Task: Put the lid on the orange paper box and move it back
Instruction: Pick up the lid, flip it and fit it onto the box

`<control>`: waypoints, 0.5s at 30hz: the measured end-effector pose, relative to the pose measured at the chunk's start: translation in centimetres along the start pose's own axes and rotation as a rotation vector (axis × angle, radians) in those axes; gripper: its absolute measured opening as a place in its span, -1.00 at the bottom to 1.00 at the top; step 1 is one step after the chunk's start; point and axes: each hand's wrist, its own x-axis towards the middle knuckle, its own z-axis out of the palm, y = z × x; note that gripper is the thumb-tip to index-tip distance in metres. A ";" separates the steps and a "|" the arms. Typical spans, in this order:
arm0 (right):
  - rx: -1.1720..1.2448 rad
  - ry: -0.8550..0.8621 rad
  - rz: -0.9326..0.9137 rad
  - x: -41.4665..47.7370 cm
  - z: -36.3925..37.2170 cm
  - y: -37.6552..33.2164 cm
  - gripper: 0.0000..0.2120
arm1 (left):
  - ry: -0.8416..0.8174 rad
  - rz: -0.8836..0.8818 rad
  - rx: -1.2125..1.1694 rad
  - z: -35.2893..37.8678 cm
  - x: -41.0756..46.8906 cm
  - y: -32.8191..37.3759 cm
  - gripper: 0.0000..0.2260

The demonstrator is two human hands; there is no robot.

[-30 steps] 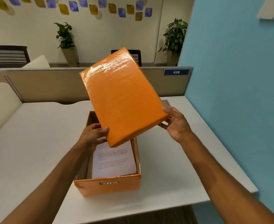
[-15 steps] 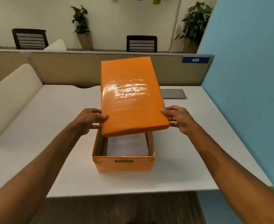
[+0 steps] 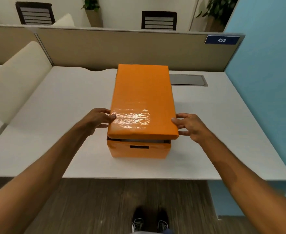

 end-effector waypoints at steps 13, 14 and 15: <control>0.004 -0.072 0.104 -0.1 0.7 1.1 -0.53 | -0.013 -0.006 0.027 -0.1 0.3 -2.4 -0.65; -0.007 -0.076 0.118 0.0 0.7 1.1 -0.53 | -0.011 -0.013 0.031 0.0 0.3 -2.5 -0.65; -0.020 -0.078 0.128 0.0 0.7 1.2 -0.54 | -0.011 -0.018 0.037 0.0 0.4 -2.6 -0.65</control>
